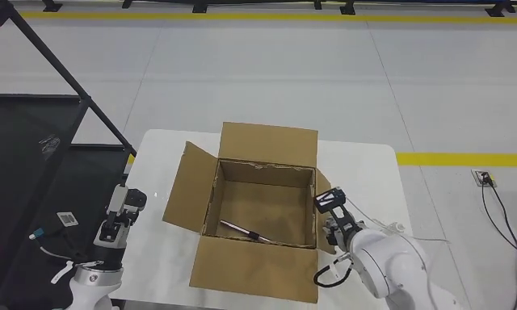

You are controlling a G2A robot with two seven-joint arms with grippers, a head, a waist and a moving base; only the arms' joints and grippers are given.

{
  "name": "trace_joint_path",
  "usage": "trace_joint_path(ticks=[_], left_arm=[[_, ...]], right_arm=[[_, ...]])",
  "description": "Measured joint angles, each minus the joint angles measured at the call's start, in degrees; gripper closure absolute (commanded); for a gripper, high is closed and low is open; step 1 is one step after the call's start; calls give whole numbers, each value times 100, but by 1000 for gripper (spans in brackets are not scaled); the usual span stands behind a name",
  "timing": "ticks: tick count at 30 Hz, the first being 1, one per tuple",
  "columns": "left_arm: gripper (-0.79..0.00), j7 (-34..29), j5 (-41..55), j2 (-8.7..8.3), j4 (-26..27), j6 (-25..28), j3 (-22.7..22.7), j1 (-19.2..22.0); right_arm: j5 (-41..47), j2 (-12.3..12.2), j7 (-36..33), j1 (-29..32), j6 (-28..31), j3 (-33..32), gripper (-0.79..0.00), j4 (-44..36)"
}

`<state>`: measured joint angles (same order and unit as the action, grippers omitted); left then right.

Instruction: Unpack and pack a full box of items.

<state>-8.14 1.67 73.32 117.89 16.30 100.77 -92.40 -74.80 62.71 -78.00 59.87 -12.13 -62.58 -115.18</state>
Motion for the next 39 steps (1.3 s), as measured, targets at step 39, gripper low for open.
trace_joint_path(ticks=[39], left_arm=[[-785, 0, 0, 0, 0, 0, 0, 0]], right_arm=[[-206, 44, -767, 901, -616, -1740, 0, 1343]])
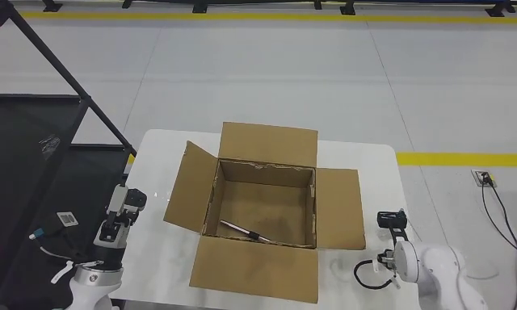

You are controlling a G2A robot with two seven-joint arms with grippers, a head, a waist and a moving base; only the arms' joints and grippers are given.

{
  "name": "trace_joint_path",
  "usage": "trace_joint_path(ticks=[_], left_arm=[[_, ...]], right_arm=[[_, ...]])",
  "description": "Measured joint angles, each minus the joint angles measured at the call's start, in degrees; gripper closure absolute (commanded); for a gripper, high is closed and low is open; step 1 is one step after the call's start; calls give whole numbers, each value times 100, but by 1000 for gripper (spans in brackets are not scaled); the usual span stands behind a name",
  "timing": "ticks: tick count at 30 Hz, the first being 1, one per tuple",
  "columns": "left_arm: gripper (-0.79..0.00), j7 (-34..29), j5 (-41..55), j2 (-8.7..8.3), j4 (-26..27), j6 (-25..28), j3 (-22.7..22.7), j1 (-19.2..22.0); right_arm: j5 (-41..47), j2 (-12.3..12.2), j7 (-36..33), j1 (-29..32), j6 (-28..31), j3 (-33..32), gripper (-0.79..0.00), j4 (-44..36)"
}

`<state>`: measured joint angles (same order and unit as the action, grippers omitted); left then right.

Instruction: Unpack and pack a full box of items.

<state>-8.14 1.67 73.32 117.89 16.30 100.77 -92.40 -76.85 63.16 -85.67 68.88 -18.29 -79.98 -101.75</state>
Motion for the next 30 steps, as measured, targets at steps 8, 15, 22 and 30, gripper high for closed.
trace_joint_path(ticks=[8, 15, 22, 30], left_arm=[[-785, 0, 0, 0, 0, 0, 0, 0], [-785, 0, 0, 0, 0, 0, 0, 0], [-785, 0, 0, 0, 0, 0, 0, 0], [-785, 0, 0, 0, 0, 0, 0, 0]], right_arm=[[-31, 62, 35, -283, 96, 206, 0, 381], [39, 119, 105, -475, 149, 331, -197, 686], [54, 152, 116, -550, 157, 341, -302, 818], [39, 182, 122, -538, 103, 305, -382, 801]])
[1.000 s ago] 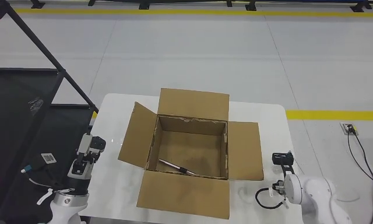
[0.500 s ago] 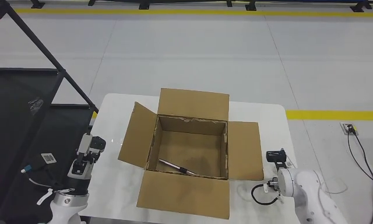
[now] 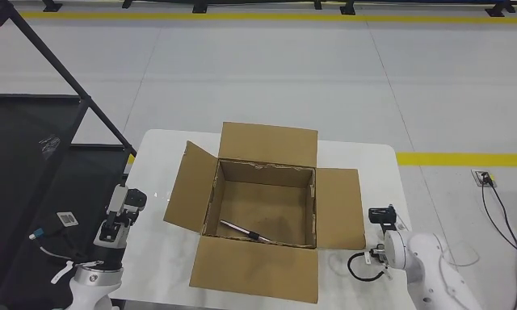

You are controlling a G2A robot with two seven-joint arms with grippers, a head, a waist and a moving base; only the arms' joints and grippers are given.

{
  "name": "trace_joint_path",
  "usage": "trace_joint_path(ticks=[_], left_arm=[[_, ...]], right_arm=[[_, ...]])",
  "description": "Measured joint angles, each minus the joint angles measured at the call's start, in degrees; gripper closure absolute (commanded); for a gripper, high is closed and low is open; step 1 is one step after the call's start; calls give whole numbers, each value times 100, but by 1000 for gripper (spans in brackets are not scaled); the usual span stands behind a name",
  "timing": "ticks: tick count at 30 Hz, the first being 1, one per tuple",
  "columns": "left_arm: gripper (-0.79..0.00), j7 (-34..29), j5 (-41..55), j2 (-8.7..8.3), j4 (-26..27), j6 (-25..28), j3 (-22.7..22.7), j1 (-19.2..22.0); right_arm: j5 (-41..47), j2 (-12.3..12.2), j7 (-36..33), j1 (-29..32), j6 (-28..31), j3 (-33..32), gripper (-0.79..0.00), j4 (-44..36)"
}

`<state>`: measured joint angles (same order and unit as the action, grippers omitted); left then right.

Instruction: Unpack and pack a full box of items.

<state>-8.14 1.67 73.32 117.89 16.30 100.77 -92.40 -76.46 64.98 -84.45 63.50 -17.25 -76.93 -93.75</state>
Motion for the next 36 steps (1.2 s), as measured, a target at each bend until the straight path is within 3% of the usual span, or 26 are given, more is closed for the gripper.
trace_joint_path(ticks=[4, 19, 21, 22, 30, 33, 36], left_arm=[[-785, 0, 0, 0, 0, 0, 0, 0], [-785, 0, 0, 0, 0, 0, 0, 0], [-785, 0, 0, 0, 0, 0, 0, 0], [-785, 0, 0, 0, 0, 0, 0, 0], [-785, -13, -1, 0, 10, -21, -9, 13], [-785, -32, 60, -2, 17, -33, 21, 30], [-785, -20, 121, -6, -18, -35, 106, 41]], right_arm=[[-38, 7, 4, 68, -50, -52, -511, -117], [-116, 47, 116, 249, -184, -216, -668, -471], [-135, 39, 225, 455, -269, -346, -714, -807], [-181, 33, 257, 571, -310, -409, -785, -987], [-856, 33, 854, 1918, -844, -834, -785, -3451], [-833, 44, 1335, 2196, -535, -713, -785, -4131], [-793, 67, 1780, 1984, -117, -397, -785, -4103]])
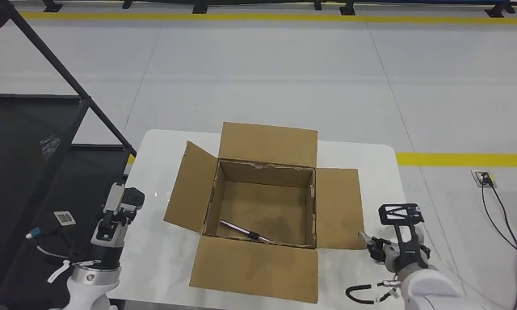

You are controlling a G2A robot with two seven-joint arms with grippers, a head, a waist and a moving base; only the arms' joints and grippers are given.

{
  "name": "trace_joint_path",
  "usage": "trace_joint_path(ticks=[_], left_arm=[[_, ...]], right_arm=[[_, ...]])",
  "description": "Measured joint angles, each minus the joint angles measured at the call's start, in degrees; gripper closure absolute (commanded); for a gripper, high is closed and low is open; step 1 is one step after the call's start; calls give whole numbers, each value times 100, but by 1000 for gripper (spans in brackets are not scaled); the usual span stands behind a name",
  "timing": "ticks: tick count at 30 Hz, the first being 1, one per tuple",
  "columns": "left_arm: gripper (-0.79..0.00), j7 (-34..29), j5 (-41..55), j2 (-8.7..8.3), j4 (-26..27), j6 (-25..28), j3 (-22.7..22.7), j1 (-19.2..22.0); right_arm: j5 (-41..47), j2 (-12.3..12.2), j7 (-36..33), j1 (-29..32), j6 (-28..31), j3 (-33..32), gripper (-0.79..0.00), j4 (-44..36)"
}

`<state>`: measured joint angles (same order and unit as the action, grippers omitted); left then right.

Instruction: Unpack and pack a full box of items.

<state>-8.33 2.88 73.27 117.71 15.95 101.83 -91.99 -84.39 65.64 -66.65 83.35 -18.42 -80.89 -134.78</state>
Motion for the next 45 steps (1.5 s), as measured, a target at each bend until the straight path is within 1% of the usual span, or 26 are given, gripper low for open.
trace_joint_path(ticks=[2, 5, 8, 12, 15, 19, 24, 27, 29, 33, 39, 45], left_arm=[[-785, 13, 57, -2, -40, 2, 66, 9], [-785, 0, 177, -6, -90, 29, 170, 0], [-785, -39, 306, -11, -130, 96, 282, -35], [-785, -131, 473, -17, -193, 182, 413, -91], [-785, -205, 579, -21, -244, 215, 468, -120], [-785, -316, 718, -28, -324, 200, 518, -105], [-785, -490, 904, -45, -481, 72, 559, 33], [-785, -601, 1014, -57, -584, -12, 576, 136], [-785, -664, 1079, -64, -636, -74, 578, 201], [-785, -827, 1234, -82, -729, -224, 592, 323], [-785, -1026, 1407, -111, -850, -384, 664, 461], [-785, -1083, 1527, -140, -928, -646, 784, 589]], right_arm=[[-51, 19, 3, -246, 236, 258, -785, 17], [-195, 69, -368, -810, 552, 755, -785, 29], [-110, 158, -819, -1613, 880, 1297, -785, 401], [417, 373, -1274, -3037, 1163, 2080, -785, 1423], [892, 554, -1397, -3946, 1259, 2574, -785, 2178], [1574, 797, -1367, -4903, 1470, 3117, -785, 3160], [2509, 1138, -1259, -5889, 2012, 3798, -785, 4506], [2921, 1371, -1184, -6363, 2327, 4243, -785, 5296], [3135, 1531, -1126, -6611, 2405, 4506, -785, 5767], [3590, 1952, -911, -7089, 2622, 5089, -785, 6798], [4065, 2588, -475, -7413, 3088, 5763, -785, 8227], [4273, 3203, -147, -7497, 3529, 6213, -785, 9529]])
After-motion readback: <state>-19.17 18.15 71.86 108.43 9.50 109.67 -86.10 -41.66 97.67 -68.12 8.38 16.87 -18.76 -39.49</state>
